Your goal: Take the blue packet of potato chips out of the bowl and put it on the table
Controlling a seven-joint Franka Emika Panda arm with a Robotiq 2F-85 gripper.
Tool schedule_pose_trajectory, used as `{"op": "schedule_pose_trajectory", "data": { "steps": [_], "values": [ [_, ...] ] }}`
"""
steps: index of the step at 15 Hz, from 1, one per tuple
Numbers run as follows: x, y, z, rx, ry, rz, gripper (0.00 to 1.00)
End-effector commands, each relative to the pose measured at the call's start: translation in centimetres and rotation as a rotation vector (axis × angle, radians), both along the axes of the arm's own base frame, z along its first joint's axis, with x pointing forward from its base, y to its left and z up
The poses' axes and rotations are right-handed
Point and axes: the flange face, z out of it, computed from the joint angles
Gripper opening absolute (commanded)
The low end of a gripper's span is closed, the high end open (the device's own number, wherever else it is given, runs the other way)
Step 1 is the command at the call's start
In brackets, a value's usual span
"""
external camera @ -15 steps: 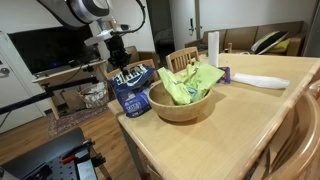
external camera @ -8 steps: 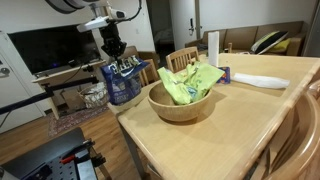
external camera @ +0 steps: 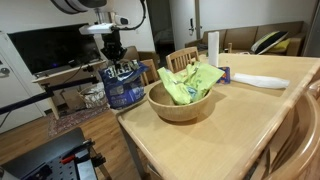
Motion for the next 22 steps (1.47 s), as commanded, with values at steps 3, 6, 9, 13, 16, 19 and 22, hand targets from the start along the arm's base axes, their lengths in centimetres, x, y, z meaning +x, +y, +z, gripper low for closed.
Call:
{"op": "schedule_pose_trajectory", "data": {
  "steps": [3,6,9,13,16,19,22],
  "values": [
    [0.4,-0.2,-1.2,0.010,0.031,0.023,0.00],
    [0.6,-0.4,-1.9,-0.001,0.043,0.018,0.00],
    [0.7,-1.1,-2.6,-0.029,0.040,-0.009,0.00],
    [1.0,-2.5,-3.0,-0.122,-0.027,-0.015,0.00],
    [1.2,-4.0,-2.7,-0.210,-0.101,-0.039,0.00],
    [1.6,-5.1,-2.9,-0.254,-0.125,-0.074,0.00],
    [1.7,-5.5,-3.2,-0.266,-0.121,-0.097,0.00]
  ]
}}
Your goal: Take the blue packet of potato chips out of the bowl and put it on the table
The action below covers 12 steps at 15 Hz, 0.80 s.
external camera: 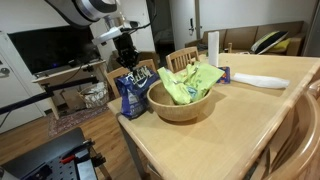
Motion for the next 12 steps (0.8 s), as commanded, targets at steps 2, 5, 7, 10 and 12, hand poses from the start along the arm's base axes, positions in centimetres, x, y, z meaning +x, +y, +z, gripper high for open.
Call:
{"op": "schedule_pose_trajectory", "data": {
  "steps": [2,5,7,10,12],
  "values": [
    [-0.44,-0.64,0.07,-0.015,-0.023,-0.028,0.00],
    [-0.70,-0.59,-0.01,-0.020,-0.020,-0.028,0.34],
    [-0.79,-0.59,-0.07,-0.026,-0.019,-0.029,0.48],
    [-0.79,-0.68,0.01,-0.031,-0.024,-0.023,0.72],
    [-0.73,-0.85,0.21,-0.030,-0.026,-0.028,0.87]
  ]
}}
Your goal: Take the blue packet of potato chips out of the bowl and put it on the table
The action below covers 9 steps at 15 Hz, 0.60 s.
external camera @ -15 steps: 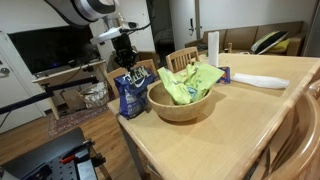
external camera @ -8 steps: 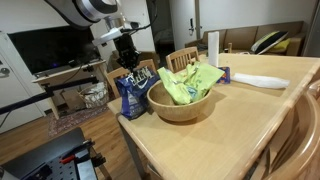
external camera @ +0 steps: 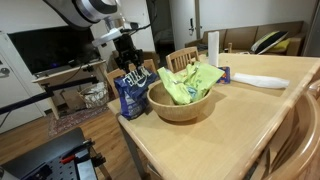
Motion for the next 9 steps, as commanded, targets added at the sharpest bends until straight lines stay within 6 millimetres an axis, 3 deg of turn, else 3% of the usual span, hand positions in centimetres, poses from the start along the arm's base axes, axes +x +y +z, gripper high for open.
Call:
{"op": "schedule_pose_trajectory", "data": {
  "steps": [1,3,8,9],
  "values": [
    [-0.4,-0.4,0.8,-0.011,-0.031,-0.020,0.93],
    [-0.5,-0.3,1.0,-0.012,-0.035,-0.014,1.00],
    [-0.7,0.2,1.8,-0.009,-0.043,0.001,1.00],
    [-0.7,0.2,1.9,-0.006,-0.043,0.000,0.87]
  ]
}}
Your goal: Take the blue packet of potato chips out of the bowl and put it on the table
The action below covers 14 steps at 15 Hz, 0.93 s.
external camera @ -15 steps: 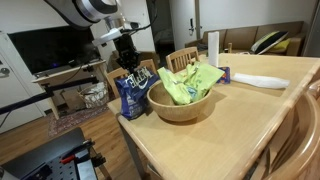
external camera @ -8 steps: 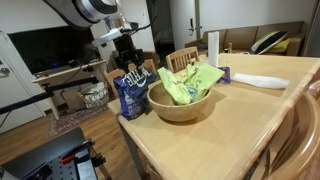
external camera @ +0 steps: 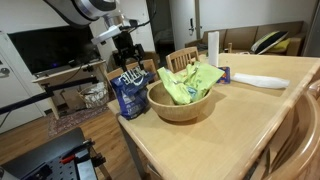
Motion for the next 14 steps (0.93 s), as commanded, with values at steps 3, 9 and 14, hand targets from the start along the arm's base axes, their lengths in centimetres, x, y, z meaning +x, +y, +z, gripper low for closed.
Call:
{"op": "schedule_pose_trajectory", "data": {
  "steps": [3,9,14],
  "values": [
    [-0.8,0.2,0.8,-0.008,-0.018,0.002,0.58],
    [-1.2,0.1,-0.1,-0.017,0.006,0.013,0.13],
    [-1.9,0.6,-0.5,-0.030,0.021,0.031,0.00]
  ]
}}
